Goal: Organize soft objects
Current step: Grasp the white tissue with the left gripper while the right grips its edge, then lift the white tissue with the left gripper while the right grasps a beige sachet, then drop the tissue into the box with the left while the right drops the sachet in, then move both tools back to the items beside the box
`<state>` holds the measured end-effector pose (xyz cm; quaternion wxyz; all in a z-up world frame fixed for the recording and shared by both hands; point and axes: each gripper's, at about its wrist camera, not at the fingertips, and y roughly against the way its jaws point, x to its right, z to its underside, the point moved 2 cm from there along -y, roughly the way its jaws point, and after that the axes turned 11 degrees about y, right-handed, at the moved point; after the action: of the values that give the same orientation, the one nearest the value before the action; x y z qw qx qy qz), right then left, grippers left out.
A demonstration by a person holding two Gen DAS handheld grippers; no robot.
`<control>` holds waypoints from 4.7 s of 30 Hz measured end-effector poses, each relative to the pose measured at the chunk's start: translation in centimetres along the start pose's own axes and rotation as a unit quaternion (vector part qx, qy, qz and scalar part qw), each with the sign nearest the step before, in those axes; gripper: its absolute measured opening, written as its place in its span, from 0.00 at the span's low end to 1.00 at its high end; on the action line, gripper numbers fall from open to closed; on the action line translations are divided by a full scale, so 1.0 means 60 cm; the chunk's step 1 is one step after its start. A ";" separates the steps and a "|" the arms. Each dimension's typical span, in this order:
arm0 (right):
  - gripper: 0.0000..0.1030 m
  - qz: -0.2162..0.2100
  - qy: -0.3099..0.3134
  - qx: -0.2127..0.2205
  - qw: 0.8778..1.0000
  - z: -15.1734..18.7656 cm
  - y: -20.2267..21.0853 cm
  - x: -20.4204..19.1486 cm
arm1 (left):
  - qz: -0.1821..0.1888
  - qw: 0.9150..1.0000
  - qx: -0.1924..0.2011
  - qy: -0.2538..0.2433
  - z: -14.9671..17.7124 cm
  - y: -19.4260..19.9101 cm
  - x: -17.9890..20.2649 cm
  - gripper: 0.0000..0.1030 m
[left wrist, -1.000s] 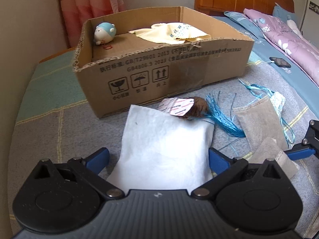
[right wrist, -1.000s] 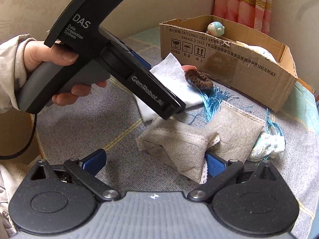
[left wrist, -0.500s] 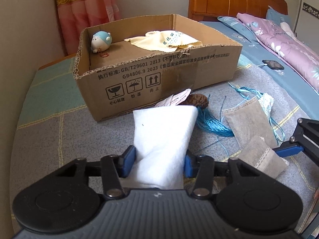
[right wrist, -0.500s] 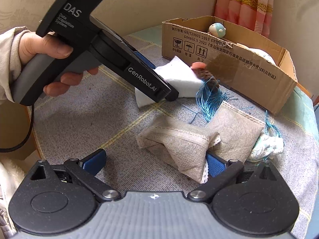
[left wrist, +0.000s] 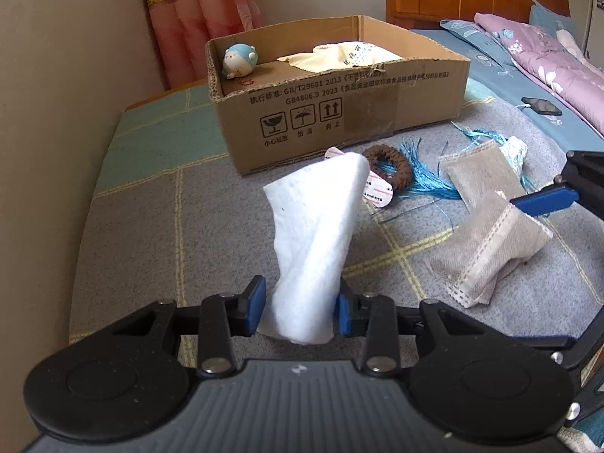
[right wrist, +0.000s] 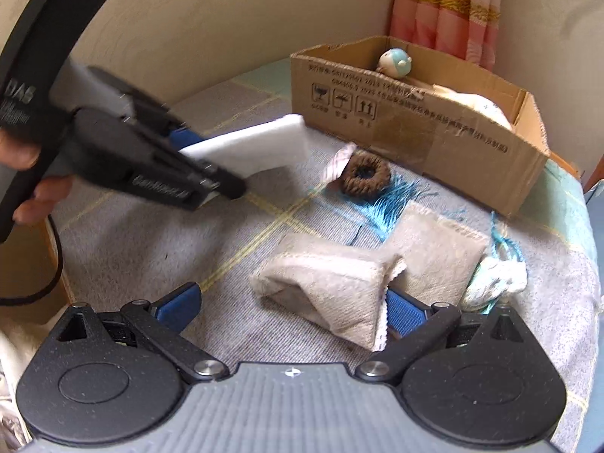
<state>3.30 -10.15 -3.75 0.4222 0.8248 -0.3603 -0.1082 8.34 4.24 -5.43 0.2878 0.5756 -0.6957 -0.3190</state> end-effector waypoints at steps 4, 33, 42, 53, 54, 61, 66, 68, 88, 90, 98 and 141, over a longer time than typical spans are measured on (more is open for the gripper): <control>1.00 0.020 0.021 0.002 1.000 -0.010 -0.006 -0.004 | -0.002 1.000 0.004 0.000 -0.002 0.000 -0.001 0.66; 0.98 0.034 0.019 0.011 0.999 -0.009 0.004 0.003 | 0.037 0.999 0.002 -0.016 -0.032 -0.005 0.011 0.17; 0.88 0.046 0.046 0.003 0.998 -0.009 -0.012 -0.011 | 0.038 0.999 0.007 -0.012 -0.031 0.003 0.009 0.16; 0.58 0.074 0.055 0.003 0.996 -0.012 -0.009 -0.013 | 0.047 0.999 0.014 -0.022 -0.030 0.014 0.012 0.13; 0.56 0.075 0.053 0.004 0.996 -0.012 -0.007 -0.012 | 0.047 0.999 0.014 -0.023 -0.030 0.015 0.012 0.13; 0.51 0.076 0.044 0.011 0.996 -0.017 0.008 -0.007 | 0.048 0.998 0.021 -0.026 -0.032 0.033 0.008 0.12; 0.51 0.078 0.040 0.022 0.996 -0.023 0.029 0.000 | 0.051 0.998 0.029 -0.028 -0.039 0.049 0.009 0.12; 0.51 0.079 0.036 0.027 0.996 -0.027 0.037 0.006 | 0.058 0.997 0.037 -0.027 -0.048 0.058 0.010 0.12; 0.51 0.129 0.018 0.085 0.988 -0.054 0.086 0.071 | 0.075 0.990 0.112 -0.035 -0.277 0.025 0.026 0.13; 0.51 0.131 0.016 0.084 0.988 -0.052 0.088 0.073 | 0.066 0.990 0.120 -0.018 -0.291 0.009 0.022 0.20; 0.51 0.139 0.004 0.083 0.987 -0.048 0.094 0.091 | 0.038 0.989 0.143 0.006 -0.269 0.005 0.014 0.97; 1.00 0.164 -0.104 0.040 0.980 -0.245 -0.027 0.290 | -0.038 0.985 0.146 0.082 -0.059 0.106 -0.056 0.99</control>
<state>23.66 -12.37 6.30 0.3611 0.7552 -0.5364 -0.1082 7.68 8.03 1.63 0.2442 0.6620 -0.6863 -0.1763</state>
